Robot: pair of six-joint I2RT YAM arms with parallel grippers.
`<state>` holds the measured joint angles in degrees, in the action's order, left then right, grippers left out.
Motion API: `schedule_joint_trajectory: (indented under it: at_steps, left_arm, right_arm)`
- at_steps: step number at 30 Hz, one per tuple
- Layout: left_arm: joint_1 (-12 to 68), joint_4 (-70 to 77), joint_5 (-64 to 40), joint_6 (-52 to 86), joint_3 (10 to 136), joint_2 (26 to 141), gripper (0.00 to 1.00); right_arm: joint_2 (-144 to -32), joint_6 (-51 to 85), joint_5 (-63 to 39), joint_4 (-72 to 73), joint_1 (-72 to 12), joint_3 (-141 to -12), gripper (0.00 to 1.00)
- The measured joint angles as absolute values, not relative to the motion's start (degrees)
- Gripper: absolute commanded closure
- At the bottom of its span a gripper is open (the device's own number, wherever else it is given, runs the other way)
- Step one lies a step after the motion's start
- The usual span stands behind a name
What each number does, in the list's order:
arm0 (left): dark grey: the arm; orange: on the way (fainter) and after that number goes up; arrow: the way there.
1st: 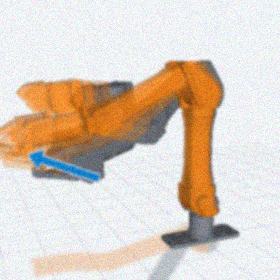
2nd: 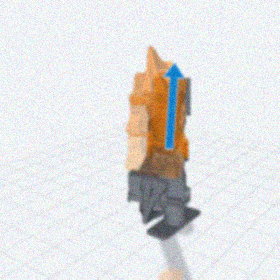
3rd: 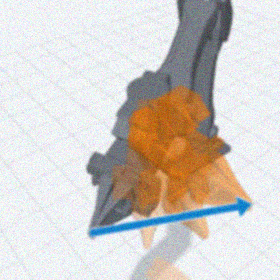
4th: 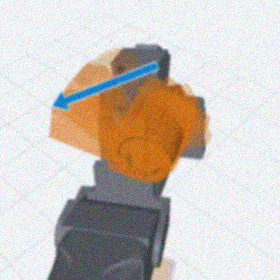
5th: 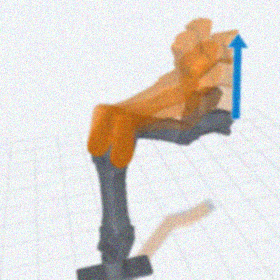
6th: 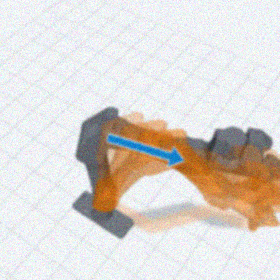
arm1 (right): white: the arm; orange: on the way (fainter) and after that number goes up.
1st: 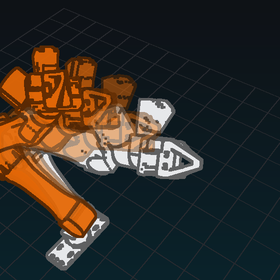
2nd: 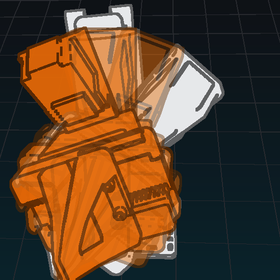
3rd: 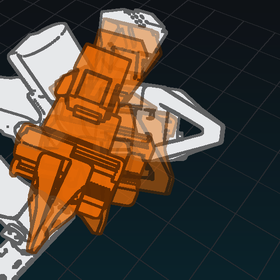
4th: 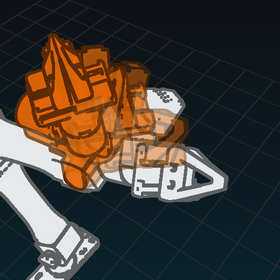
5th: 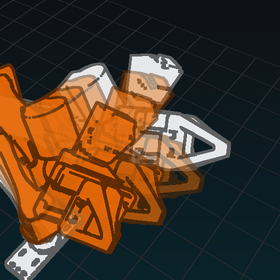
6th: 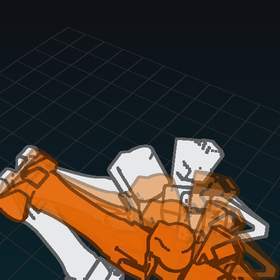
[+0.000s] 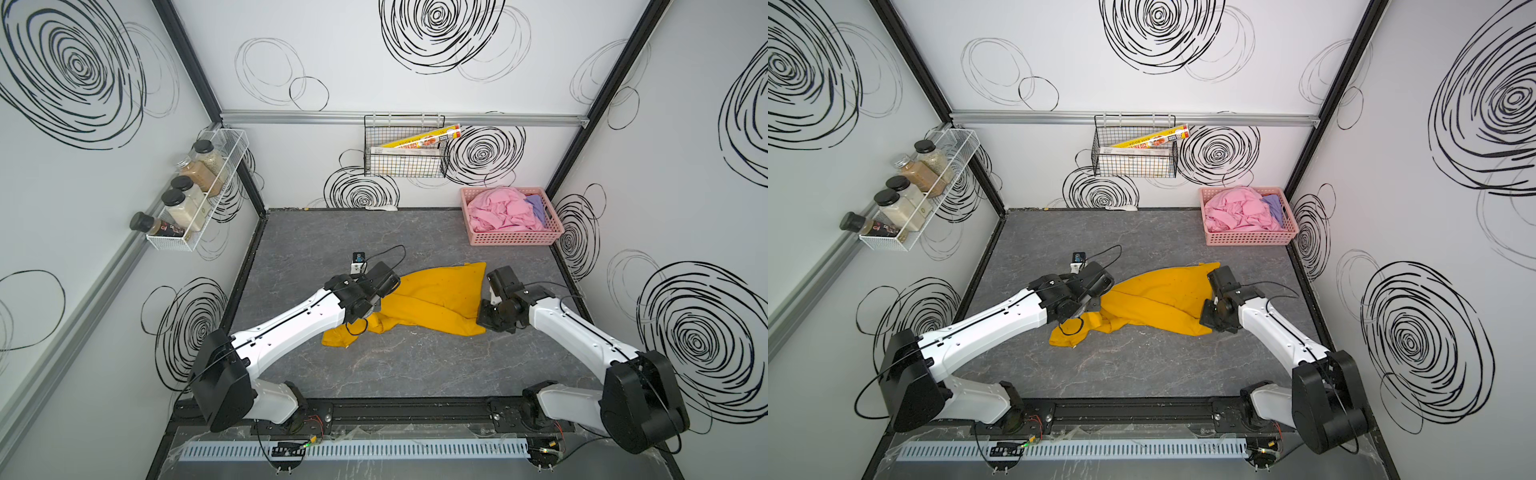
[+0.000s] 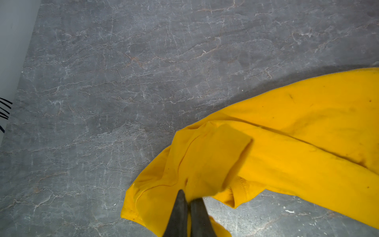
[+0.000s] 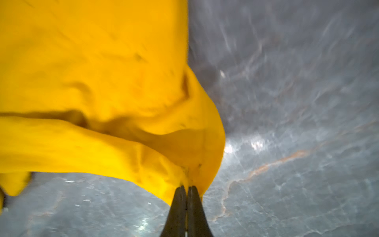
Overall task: Fold and stack t-shirts
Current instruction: Flatten out the T-shirt at the center of the board.
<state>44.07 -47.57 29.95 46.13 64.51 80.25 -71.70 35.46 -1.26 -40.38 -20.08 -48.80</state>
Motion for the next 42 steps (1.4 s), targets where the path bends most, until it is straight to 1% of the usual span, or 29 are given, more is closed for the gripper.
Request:
schedule_joint_trajectory:
  at_steps: [4,8,15,20,24,27,29,30,33,38,40,42]
  left_arm:
    - [43.7,-47.88,31.64,45.71,65.08,79.5,1.0]
    - [41.01,-47.81,32.75,44.51,67.66,78.63,1.0]
    - [35.22,-47.51,33.39,42.39,70.91,78.63,1.0]
    - [33.89,-47.42,33.5,41.36,71.57,79.24,1.0]
    - [33.67,-47.42,33.5,40.69,71.57,79.42,1.0]
    - [33.32,-47.16,33.45,40.03,71.44,79.4,1.0]
    - [32.88,-46.52,33.34,39.72,71.16,79.4,1.0]
    - [32.64,-46.28,33.21,39.55,71.02,79.4,1.0]
    - [32.27,-46.04,32.6,39.2,70.94,79.5,1.0]
    - [32.29,-45.71,31.64,38.72,70.94,80.79,1.0]
    - [32.29,-45.63,31.33,38.61,70.94,81.43,1.0]
    - [32.29,-45.56,31.14,38.52,70.94,81.78,1.0]
  right_arm:
    - [-72.25,33.04,3.55,-40.12,-20.08,-62.06,1.0]
    - [-76.88,31.24,7.2,-38.98,-20.08,-68.07,1.0]
    - [-95.11,29.06,12.32,-35.75,-19.07,-70.46,1.0]
    - [-105.62,27.14,15.66,-36.03,-18.31,-82.83,1.0]
    - [-105.8,25.98,17.47,-35.7,-18.17,-92.75,1.0]
    - [-102.26,24.58,18.09,-34.96,-18.06,-94.41,1.0]
    - [-101.08,23.79,17.72,-34.7,-17.98,-94.43,0.85]
    - [-101.16,23.79,17.08,-34.28,-17.78,-94.17,0.76]
    - [-105.32,22.96,14.35,-33.91,-17.23,-93.34,0.61]
    - [-116.9,22.04,10.35,-34.63,-16.78,-92.09,0.54]
    - [-117.95,21.65,9.72,-35.83,-16.8,-90.74,0.53]
    - [-116.57,21.32,9.3,-36.95,-16.8,-90.13,0.54]
